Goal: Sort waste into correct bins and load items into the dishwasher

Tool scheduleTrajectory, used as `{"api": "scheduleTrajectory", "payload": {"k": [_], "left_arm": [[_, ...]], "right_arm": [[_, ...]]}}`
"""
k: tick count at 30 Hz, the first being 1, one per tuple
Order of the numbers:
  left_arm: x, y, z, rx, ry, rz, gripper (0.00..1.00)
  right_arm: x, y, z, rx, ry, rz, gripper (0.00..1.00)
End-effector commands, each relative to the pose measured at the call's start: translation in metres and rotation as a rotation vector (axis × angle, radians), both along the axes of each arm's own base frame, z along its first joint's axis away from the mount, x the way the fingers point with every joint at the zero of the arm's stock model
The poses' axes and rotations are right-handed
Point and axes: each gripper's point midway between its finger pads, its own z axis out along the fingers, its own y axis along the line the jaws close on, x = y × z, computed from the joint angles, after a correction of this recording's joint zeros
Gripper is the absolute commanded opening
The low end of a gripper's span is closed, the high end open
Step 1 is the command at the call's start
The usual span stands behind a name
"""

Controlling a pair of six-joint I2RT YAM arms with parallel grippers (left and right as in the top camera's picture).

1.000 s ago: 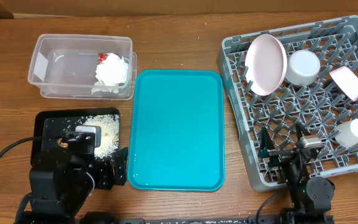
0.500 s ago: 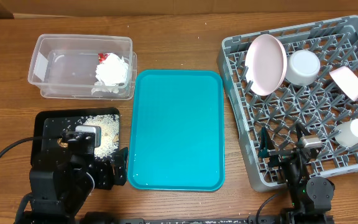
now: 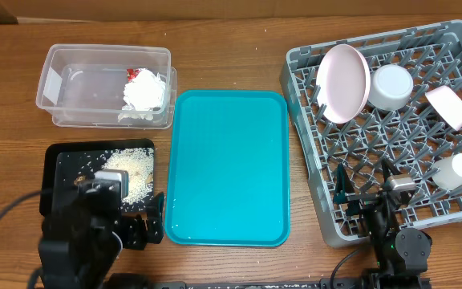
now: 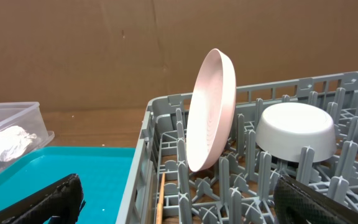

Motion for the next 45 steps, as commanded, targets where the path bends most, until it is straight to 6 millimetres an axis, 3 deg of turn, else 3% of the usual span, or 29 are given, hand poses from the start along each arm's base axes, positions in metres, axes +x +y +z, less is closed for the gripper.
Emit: {"api": "scheduleTrajectory", "payload": {"k": [1, 6, 15, 17, 19, 45], "left_arm": [[0.003, 0.008, -0.026, 0.026, -0.067, 0.038, 1.00], [0.032, 0.009, -0.050, 0.009, -0.323, 0.053, 1.00], [0.061, 0.008, -0.058, -0.019, -0.637, 0.066, 1.00], [0.063, 0.008, -0.070, -0.018, -0.624, 0.066, 1.00], [0.065, 0.008, -0.095, -0.012, -0.566, 0.064, 1.00], [0.066, 0.009, -0.096, -0.009, -0.569, 0.073, 1.00]], "right_arm": [[0.000, -0.001, -0.002, -0.003, -0.005, -0.006, 1.00], [0.000, -0.001, -0.002, -0.003, -0.005, -0.006, 1.00], [0.000, -0.001, -0.002, -0.003, -0.005, -0.006, 1.00], [0.000, -0.001, -0.002, -0.003, -0.005, -0.006, 1.00], [0.000, -0.001, -0.002, -0.003, -0.005, -0.006, 1.00], [0.000, -0.001, -0.002, -0.003, -0.005, -0.006, 1.00]]}}
